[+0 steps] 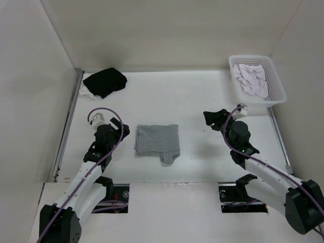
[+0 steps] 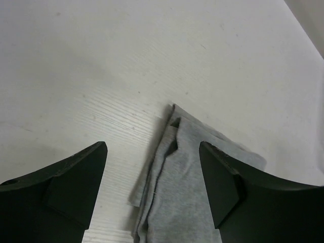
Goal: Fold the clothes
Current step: Fold the tank top
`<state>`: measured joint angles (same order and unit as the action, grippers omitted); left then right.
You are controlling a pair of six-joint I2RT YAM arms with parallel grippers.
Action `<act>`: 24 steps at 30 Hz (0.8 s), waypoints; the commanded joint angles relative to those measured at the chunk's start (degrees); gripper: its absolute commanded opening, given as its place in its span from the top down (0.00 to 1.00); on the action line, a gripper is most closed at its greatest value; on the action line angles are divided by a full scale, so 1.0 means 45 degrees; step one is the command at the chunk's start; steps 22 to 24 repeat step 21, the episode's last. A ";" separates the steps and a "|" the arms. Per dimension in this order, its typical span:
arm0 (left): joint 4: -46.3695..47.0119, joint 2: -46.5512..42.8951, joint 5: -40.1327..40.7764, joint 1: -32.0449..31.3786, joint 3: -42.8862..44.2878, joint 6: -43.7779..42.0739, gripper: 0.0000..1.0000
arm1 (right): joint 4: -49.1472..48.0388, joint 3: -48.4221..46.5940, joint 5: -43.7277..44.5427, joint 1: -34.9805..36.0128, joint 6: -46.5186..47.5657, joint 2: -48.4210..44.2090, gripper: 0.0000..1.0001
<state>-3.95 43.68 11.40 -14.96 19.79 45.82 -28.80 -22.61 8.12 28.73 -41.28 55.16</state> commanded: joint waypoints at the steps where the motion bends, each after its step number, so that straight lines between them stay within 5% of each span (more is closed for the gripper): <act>1: -0.0139 0.0039 -0.0149 0.0852 0.0504 0.0226 0.27 | -0.0435 0.0939 0.0617 -0.1507 0.0561 -0.0518 0.46; 24: -0.0197 -0.0410 -0.0365 0.1754 -0.0511 -0.0222 0.24 | -0.1296 0.1822 0.0266 -0.2430 -0.0515 0.0244 0.41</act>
